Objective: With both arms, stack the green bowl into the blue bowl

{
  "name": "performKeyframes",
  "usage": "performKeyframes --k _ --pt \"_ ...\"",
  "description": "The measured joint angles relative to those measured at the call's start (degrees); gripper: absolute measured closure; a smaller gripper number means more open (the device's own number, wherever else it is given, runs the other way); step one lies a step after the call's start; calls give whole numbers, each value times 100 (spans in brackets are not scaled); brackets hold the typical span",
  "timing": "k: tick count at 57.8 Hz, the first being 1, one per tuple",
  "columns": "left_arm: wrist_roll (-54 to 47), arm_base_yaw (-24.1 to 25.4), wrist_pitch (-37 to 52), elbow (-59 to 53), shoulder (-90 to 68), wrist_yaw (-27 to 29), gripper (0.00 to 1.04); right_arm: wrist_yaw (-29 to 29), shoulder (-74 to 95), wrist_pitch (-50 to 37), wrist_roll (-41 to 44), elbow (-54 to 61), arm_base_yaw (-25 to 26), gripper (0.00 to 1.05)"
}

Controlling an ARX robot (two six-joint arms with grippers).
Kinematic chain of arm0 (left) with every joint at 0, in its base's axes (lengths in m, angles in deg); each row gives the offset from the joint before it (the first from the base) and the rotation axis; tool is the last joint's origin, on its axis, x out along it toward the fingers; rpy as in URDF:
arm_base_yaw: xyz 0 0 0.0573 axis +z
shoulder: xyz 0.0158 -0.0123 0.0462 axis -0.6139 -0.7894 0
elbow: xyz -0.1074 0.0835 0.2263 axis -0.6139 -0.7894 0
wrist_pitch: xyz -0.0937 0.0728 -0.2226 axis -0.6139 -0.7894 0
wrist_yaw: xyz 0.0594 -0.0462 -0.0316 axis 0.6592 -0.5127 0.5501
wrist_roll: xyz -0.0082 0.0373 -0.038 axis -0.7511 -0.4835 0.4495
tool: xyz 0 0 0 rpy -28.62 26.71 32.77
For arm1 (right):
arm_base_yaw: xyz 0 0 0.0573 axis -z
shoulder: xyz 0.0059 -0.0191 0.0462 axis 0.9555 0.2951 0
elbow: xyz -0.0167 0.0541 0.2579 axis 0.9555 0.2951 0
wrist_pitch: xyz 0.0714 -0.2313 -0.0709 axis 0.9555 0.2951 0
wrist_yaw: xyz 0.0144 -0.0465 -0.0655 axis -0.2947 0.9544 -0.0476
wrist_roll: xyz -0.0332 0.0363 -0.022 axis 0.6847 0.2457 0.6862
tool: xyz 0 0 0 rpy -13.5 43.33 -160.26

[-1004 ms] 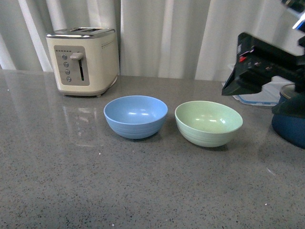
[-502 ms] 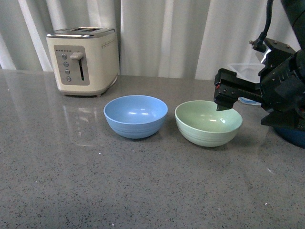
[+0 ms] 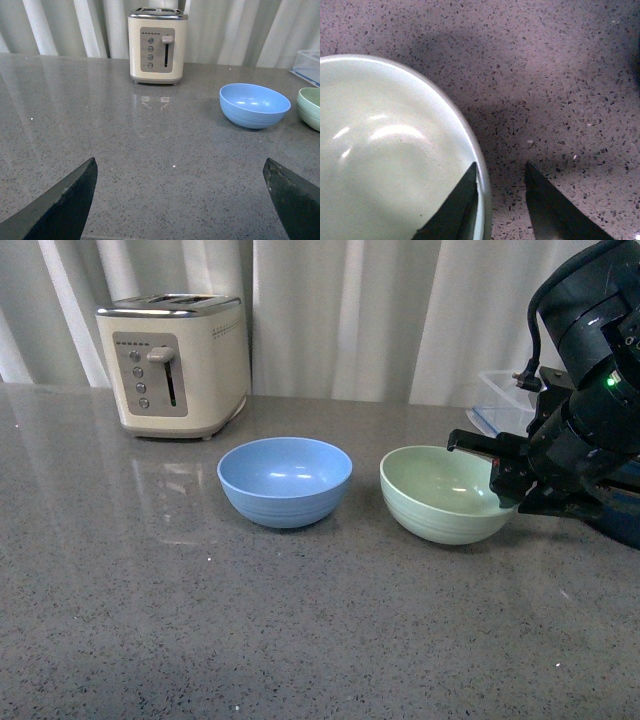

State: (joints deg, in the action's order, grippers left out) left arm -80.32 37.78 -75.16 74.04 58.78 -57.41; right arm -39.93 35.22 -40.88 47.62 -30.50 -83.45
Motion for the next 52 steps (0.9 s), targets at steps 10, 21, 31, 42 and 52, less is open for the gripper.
performKeyframes --k 10,21,31,42,52 --pt "0 0 0 0 0 0 7 -83 -267 44 63 -66 -24 104" --pt "0 0 0 0 2 0 7 -234 -754 166 203 -632 -411 104" --pt "0 0 0 0 2 -2 7 -216 -745 197 420 -1115 -1069 104" --pt "0 0 0 0 2 0 7 -83 -144 391 555 -1744 -1668 104" --pt "0 0 0 0 2 0 7 227 616 542 627 -2308 -1698 104"
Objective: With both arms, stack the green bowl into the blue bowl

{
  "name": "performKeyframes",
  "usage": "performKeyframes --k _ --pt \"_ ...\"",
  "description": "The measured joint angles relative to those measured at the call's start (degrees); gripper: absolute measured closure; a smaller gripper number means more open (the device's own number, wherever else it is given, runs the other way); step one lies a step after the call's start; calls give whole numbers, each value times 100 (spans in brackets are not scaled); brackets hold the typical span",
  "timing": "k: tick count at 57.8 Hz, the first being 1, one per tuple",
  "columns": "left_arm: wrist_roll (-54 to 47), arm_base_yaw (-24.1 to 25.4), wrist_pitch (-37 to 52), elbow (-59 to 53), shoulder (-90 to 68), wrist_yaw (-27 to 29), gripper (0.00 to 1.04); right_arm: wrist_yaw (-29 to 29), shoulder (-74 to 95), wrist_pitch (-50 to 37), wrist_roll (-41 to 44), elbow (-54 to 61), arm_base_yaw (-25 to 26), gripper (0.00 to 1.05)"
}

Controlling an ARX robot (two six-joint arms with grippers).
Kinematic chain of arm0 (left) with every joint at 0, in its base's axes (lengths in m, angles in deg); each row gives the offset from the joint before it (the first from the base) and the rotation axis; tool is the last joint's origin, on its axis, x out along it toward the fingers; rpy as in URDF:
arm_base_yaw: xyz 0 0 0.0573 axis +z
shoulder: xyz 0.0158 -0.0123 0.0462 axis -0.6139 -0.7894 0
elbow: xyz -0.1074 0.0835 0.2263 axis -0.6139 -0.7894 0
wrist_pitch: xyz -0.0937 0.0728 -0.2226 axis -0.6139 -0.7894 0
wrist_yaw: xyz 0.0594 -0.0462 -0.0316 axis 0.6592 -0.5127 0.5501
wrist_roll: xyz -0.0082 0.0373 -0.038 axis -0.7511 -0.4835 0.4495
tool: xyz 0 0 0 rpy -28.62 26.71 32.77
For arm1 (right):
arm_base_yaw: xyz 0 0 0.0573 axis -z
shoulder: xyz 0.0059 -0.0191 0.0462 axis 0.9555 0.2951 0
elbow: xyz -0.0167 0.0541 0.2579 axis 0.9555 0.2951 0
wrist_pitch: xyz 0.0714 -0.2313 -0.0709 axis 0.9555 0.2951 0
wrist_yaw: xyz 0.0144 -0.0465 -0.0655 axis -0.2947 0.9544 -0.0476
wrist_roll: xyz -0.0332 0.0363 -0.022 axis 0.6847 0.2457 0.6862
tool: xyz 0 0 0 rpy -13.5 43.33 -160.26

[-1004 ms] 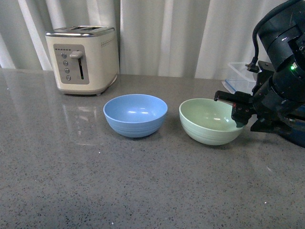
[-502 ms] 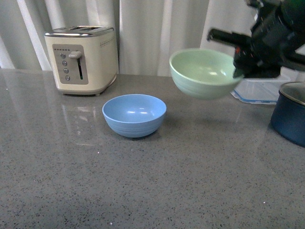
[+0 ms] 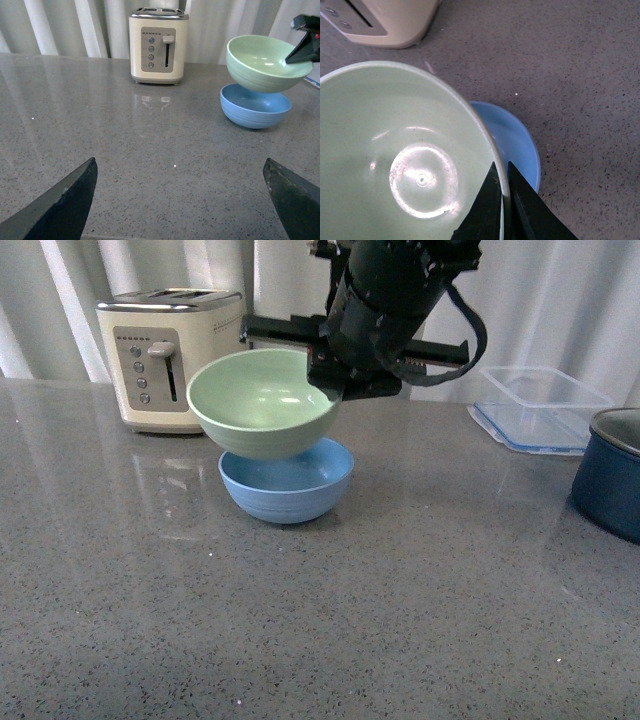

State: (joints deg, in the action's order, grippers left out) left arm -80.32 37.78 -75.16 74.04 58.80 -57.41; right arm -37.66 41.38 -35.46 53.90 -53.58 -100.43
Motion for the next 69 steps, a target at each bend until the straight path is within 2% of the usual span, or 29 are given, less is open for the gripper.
performKeyframes --k 7,12,17,22,30,32,33,34,37,39,40,42,45,59,69 --pt "-2 0 0 0 0 0 7 39 461 232 52 -398 136 103" --pt "-2 0 0 0 0 0 7 7 522 264 50 -452 181 91" --pt "-2 0 0 0 0 0 7 -205 439 234 -17 -457 214 75" --pt "0 0 0 0 0 -2 7 -662 -28 -13 -166 -243 302 55" --pt "0 0 0 0 0 0 7 -1554 -1792 -879 -319 1132 776 22" --pt "-2 0 0 0 0 0 7 -1631 -2094 -1060 -326 1429 903 16" --pt "-2 0 0 0 0 0 7 -1460 -2295 -1316 -238 1681 951 16" --pt "-2 0 0 0 0 0 7 -1294 -2398 -1530 -153 1840 960 17" --pt "-2 0 0 0 0 -2 7 37 -3014 -3279 590 2992 1137 29" --pt "-2 0 0 0 0 -2 7 485 -3364 -4277 1062 3779 1263 37" --pt "-2 0 0 0 0 -2 7 522 -3486 -4599 1200 4079 1316 41" --pt "0 0 0 0 0 -2 7 494 -3735 -5195 1449 4763 1423 50" --pt "0 0 0 0 0 -2 7 374 -3976 -5615 1626 5466 1506 61" --pt "-2 0 0 0 0 0 7 -37 -4959 -6323 1862 7313 1875 104" --pt "-2 0 0 0 0 -2 7 -208 -5473 -6481 1867 8054 2074 104"
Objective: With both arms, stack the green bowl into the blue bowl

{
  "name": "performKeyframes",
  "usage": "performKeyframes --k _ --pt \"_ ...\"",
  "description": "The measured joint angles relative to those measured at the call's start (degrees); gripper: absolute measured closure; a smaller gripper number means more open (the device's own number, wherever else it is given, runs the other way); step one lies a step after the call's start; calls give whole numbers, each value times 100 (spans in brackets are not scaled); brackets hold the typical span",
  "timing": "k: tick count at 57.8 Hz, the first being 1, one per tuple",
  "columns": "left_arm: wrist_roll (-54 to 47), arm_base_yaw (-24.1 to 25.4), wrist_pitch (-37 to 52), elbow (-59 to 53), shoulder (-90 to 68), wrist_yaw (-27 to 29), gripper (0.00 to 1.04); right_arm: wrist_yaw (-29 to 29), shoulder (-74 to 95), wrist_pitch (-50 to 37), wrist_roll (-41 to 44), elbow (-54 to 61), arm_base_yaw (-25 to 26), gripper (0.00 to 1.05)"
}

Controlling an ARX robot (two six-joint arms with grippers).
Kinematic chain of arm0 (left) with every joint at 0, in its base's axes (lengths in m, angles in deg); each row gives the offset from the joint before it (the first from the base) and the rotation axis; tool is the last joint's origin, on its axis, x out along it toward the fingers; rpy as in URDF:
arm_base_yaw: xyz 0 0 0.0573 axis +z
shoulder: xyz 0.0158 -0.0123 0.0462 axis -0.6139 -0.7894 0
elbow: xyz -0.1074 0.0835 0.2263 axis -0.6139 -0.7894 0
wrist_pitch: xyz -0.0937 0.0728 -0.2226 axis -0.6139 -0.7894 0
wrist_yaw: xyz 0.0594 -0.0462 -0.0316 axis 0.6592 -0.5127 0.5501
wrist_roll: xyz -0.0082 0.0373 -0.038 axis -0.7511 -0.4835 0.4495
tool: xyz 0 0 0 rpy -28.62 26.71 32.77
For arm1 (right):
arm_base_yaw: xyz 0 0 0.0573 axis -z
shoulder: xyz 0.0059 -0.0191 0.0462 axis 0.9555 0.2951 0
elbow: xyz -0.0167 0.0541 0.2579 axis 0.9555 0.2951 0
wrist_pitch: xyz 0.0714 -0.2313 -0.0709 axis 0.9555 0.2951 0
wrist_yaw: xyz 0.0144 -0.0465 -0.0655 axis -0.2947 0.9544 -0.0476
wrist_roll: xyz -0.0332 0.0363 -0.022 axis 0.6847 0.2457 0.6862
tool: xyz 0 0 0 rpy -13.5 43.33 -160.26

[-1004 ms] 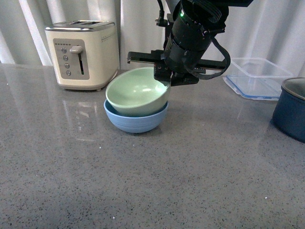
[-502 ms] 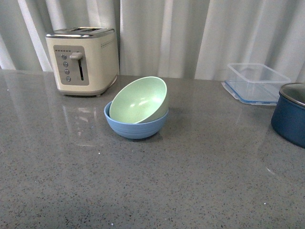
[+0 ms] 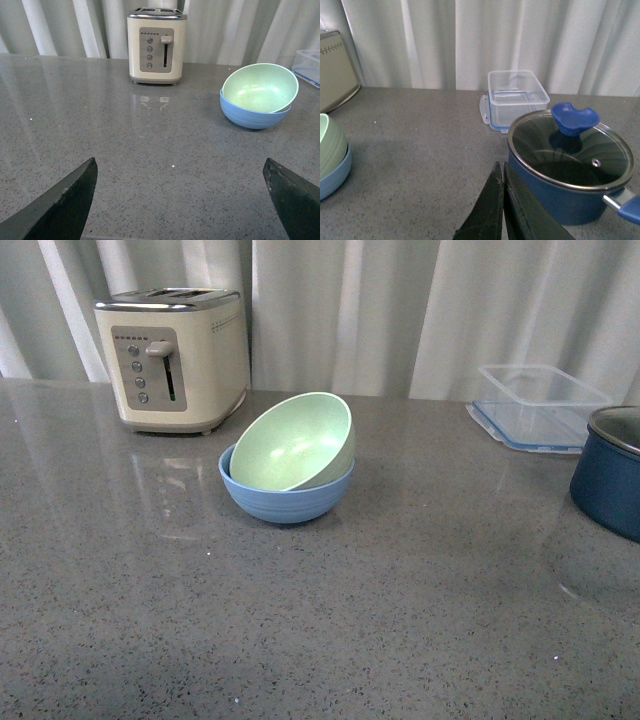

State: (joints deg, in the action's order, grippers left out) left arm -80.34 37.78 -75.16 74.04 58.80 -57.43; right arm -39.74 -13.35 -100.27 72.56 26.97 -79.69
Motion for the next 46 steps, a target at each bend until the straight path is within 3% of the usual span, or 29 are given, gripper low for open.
performKeyframes --k 17,20,24,46 --pt "0 0 0 0 0 2 7 -254 -909 -7 2 894 249 104" --pt "0 0 0 0 0 0 7 -614 -1145 74 4 1067 492 104" --pt "2 0 0 0 0 2 7 -647 -1478 199 2 1261 658 104" --pt "0 0 0 0 0 0 7 -678 -2675 935 2 1722 671 104"
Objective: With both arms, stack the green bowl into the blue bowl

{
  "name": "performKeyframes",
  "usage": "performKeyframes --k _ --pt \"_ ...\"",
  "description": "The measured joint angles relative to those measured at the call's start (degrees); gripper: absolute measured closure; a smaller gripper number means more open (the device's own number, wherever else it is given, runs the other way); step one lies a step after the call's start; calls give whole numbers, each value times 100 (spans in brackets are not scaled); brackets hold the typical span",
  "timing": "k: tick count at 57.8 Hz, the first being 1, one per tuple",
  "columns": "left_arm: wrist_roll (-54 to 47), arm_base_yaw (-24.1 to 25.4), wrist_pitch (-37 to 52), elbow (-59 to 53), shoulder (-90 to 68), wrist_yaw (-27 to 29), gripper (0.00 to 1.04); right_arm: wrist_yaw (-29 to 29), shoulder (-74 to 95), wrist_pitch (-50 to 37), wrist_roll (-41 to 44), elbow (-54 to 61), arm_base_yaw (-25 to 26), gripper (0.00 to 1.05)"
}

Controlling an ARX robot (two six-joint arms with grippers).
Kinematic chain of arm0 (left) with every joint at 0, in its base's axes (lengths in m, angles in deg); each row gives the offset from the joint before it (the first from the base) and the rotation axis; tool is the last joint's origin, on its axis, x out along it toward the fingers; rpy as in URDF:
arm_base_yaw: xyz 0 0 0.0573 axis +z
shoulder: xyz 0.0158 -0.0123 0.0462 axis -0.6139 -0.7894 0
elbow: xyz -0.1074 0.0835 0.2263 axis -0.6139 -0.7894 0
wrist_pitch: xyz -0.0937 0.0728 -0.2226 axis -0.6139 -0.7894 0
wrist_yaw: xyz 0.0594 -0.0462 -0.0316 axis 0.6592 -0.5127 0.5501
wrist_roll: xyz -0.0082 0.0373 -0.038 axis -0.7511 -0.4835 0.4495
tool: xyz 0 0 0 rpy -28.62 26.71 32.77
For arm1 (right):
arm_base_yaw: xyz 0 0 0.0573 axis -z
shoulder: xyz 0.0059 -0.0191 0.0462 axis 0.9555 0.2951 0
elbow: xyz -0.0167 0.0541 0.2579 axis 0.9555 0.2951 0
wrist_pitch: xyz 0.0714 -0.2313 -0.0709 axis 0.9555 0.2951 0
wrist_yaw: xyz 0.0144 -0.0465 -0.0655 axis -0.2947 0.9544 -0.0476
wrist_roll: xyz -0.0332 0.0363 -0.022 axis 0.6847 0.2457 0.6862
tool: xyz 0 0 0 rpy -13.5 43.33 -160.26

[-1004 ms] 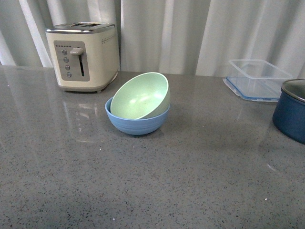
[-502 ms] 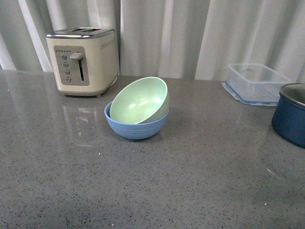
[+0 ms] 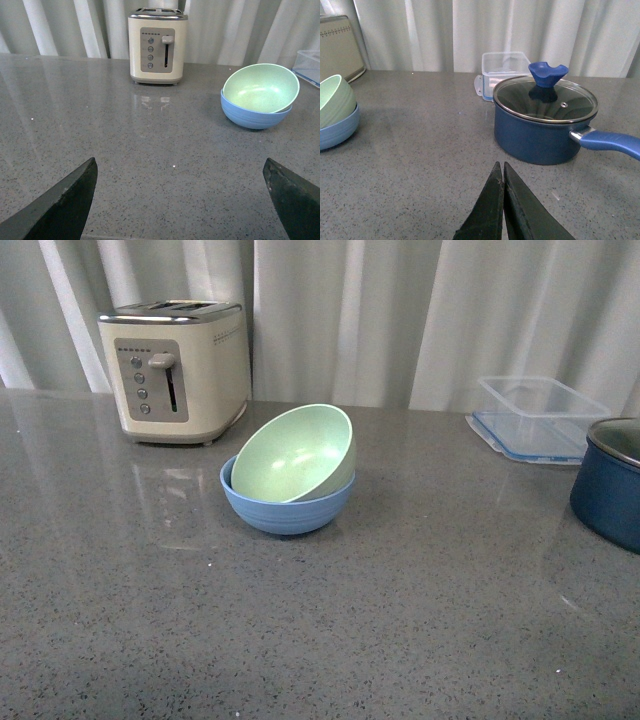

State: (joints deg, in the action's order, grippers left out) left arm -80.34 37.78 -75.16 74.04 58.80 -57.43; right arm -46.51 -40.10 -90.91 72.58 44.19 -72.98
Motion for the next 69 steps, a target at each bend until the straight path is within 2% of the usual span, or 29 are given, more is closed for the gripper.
performKeyframes --k 10,36,69 --pt "0 0 0 0 0 0 7 2 -293 -33 0 286 0 104" --pt "0 0 0 0 0 2 7 0 -1620 1237 0 306 0 104" --pt "0 0 0 0 0 0 7 0 -2645 2245 0 306 0 104"
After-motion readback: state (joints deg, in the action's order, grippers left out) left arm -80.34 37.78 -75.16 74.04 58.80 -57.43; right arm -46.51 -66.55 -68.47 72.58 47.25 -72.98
